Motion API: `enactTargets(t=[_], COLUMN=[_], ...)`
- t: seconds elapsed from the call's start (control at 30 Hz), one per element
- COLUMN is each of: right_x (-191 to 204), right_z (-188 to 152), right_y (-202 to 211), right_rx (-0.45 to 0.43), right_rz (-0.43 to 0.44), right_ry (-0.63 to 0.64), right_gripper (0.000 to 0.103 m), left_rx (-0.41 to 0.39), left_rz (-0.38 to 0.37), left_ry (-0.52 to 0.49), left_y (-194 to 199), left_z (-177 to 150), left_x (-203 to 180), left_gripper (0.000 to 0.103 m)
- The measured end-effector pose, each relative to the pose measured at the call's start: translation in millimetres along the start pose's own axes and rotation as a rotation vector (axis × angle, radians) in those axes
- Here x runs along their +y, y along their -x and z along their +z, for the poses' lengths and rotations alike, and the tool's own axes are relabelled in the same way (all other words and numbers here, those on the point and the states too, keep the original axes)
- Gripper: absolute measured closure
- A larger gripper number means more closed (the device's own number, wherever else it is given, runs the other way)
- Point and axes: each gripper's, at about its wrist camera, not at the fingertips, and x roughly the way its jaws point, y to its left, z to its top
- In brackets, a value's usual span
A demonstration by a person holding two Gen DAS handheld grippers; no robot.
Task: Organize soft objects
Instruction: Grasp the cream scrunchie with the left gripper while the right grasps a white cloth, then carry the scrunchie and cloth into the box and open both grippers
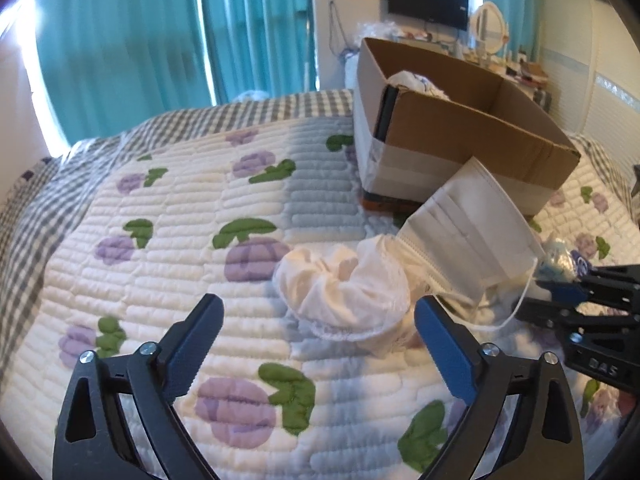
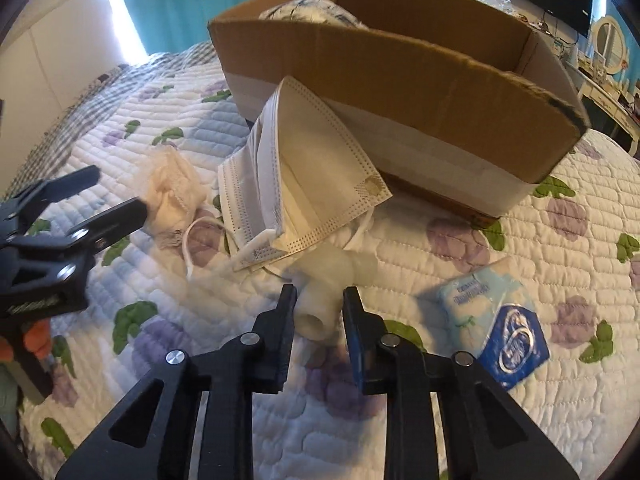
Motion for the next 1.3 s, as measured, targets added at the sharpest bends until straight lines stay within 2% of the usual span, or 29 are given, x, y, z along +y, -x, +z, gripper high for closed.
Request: enactTargets(t=[0.03,0.1,0.17,0.23,0.3,0.33,0.4,0.47,0.9,0.97,1.3], right_x=[-1,0,-1,-1,-1,-1,-2,-3,17,22,49], right_z=[-1,0,-1,-1,-1,-2,-3,-6,-29,-30,-15], right_y=[2,4,8,11,13,16,18,22,94,110,192], right_rx=[-0.002,-0.009,-0.021,-0.027,-0.033,-0.039,-0.043,-0.044,-0.129,-0.148,-0.278], right_rz=[0.002,-0.01,-0.017,-0.022,-0.024,-0.019,-0.016,-0.02,-0.009,-0.016,-0.07], right_ry=[-0.004,-0.01,-0.019,-0.024,-0.023,-0.023,-0.026,-0.03,-0.032,-0.021,0.067], right_gripper=[0.08,0.081,0.081,0.082,0.082,0.082,0.082,0.082,0.082,0.082,0.082], left_rx=[0.002,0.008,0.032,0.065,0.083,0.084,0.076,0.077,0.032,0.021,-0.103], left_rz=[-0.002,-0.018,-0.035,-0.078,-0.112,-0.117,-0.126,-0.126,-0.126,-0.15,-0.161], left_ry=[0.002,0.002,-0.004,0.008,0.013,0.007,-0.01,-0.019,-0.063,-0.058,-0.098], left_y=[-1,-6,-14,-21,-22,-22,-17,-11,72,90,166], left_z=[1,2,2,0,-2,-2,-3,-5,-3,-1,32], left_x=[0,0,-1,0,-1,-1,-3,-6,-20,-23,-42], left_gripper=[0.007,0.02,0.028,0.041,0.06,0.064,0.083,0.09,0.093,0.093,0.093])
